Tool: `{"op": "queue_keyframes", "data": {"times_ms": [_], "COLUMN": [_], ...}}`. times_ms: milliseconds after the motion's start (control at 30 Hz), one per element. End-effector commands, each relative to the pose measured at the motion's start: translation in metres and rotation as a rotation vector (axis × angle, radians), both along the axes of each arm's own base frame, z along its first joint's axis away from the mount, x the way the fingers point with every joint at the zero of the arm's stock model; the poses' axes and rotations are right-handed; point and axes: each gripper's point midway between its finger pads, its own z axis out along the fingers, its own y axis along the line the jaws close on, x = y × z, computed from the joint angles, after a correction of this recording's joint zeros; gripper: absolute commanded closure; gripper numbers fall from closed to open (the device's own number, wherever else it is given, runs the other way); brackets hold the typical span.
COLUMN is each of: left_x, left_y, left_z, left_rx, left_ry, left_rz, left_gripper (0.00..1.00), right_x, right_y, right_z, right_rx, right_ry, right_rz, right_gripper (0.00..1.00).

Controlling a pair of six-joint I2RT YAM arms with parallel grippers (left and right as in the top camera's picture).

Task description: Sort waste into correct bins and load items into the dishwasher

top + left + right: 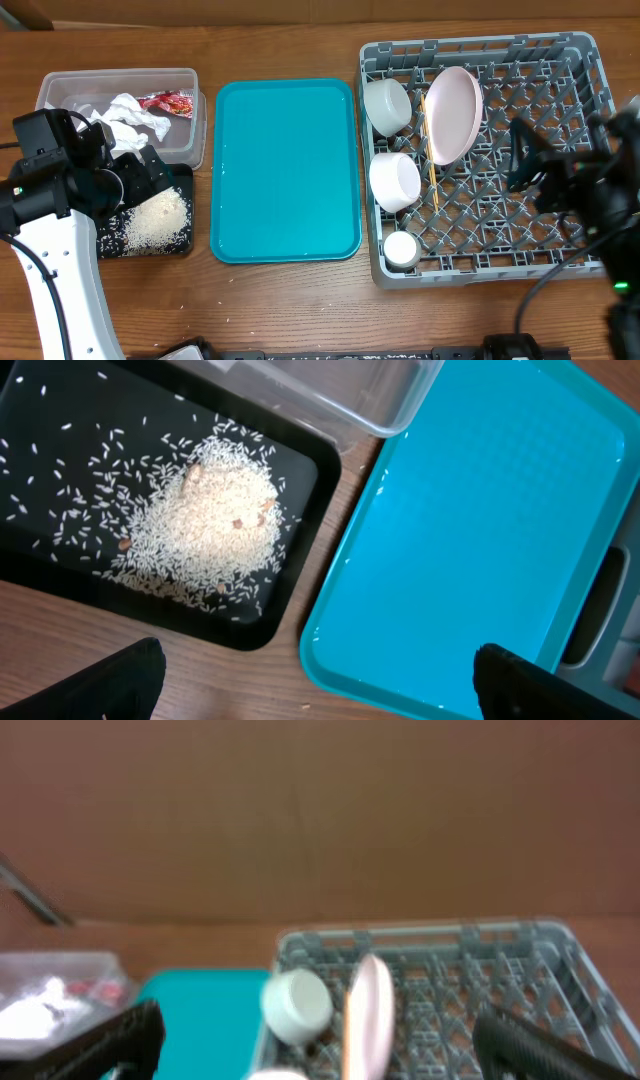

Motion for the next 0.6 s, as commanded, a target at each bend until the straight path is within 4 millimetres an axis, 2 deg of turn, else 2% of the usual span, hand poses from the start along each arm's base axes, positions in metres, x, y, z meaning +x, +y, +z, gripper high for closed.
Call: {"op": "queue_keyframes", "data": {"times_ms": [0,133,233,400,567], "left_x": [0.001,0.001,0.001,0.001,0.001], "left_y": [0.000,0.000,0.000,0.000,0.000], "left_z": [0.005,0.005,0.005,0.005,0.005], "left_rx": [0.005,0.005,0.005,0.005,0.005], "left_ry": [-0.020,-0.020,-0.020,-0.020,-0.020], "left_rz": [-0.011,-0.011,-0.011,-0.011,-0.011], "left_gripper": [0.00,0.00,0.00,0.00,0.00], "right_x": [0.002,0.000,-0.001,-0.005,-0.008], "right_y": [-0.005,-0.005,-0.005,0.002,0.006], "right_z": [-0.062,-0.119,-0.153,-0.202,-0.234], "right_rx": [0.000,0.003,0.004,0.012,0.015], "right_ry": [0.033,-0.030,-0.090,-0.185,-0.232], "right_rz": [-0.014,-0.012,-0.009,0.029,0.054], "right_gripper": [0.00,0.00,0.00,0.00,0.00]}}
